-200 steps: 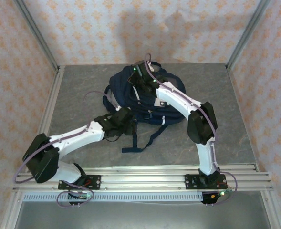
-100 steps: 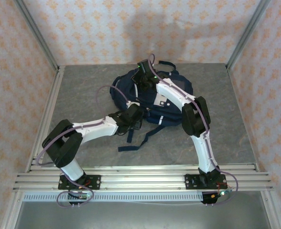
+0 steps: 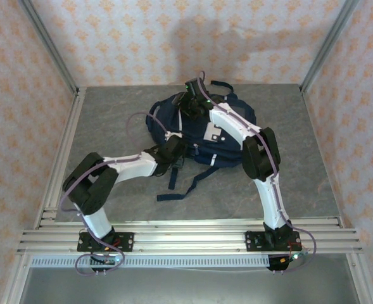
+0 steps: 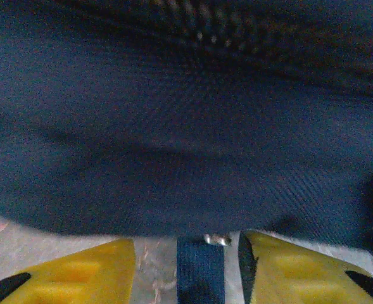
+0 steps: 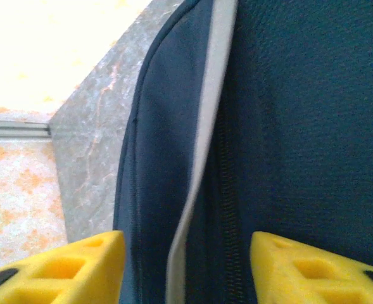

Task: Pack the student bag

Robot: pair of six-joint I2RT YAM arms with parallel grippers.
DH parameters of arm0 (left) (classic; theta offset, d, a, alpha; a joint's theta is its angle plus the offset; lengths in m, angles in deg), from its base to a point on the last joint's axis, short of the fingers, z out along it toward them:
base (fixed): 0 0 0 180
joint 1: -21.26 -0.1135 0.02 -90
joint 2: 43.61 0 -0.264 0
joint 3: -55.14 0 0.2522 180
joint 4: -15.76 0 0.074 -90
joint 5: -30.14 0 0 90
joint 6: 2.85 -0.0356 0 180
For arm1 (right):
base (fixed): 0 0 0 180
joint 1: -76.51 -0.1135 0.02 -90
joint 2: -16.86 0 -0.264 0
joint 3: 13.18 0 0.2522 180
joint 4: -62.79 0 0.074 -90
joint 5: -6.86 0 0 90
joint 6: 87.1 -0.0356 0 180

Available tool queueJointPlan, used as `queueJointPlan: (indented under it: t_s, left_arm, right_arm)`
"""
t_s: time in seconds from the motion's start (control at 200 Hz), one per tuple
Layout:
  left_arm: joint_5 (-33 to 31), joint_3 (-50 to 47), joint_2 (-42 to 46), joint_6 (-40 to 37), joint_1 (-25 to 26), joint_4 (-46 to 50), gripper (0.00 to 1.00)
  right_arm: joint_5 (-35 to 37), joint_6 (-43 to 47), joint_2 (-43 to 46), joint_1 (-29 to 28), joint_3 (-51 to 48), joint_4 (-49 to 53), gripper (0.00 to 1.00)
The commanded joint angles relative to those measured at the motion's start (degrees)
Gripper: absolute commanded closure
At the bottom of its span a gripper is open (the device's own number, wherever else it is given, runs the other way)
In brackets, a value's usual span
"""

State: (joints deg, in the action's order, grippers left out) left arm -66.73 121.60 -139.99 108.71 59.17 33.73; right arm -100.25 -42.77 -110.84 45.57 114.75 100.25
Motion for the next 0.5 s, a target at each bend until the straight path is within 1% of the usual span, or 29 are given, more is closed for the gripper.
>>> queueJointPlan:
  t_s: [0.0,0.105,0.22,0.325,0.39,0.445,0.495]
  left_arm:
    - [1.75,-4.4,8.34,2.36,0.15,-4.5,0.51]
    - [1.23,-8.16,15.43,5.31,0.15,-3.38,0.5]
    - [-1.74,-12.52,23.85,7.86,0.15,-0.69,0.5]
    - [-7.92,-14.36,30.64,11.25,-0.09,4.61,0.5]
    - [-9.19,-15.41,33.8,11.65,-0.17,5.78,0.5]
    - [-9.42,-15.68,35.12,12.0,-0.27,6.9,0.5]
    - [-9.15,-16.03,35.76,12.34,-0.29,7.26,0.5]
  right_arm:
    - [3.69,9.34,8.66,0.97,-2.55,5.29,0.43]
    - [7.31,12.04,13.89,0.97,-7.85,7.22,0.48]
    - [10.61,14.09,18.12,0.89,-12.5,9.42,0.57]
    - [11.43,14.71,19.15,0.07,-14.61,11.72,0.58]
    - [11.89,15.81,18.43,-1.36,-14.2,12.6,0.58]
    - [13.02,17.1,16.9,-2.86,-12.21,13.99,0.57]
    - [12.43,18.47,15.35,-4.03,-10.29,14.53,0.57]
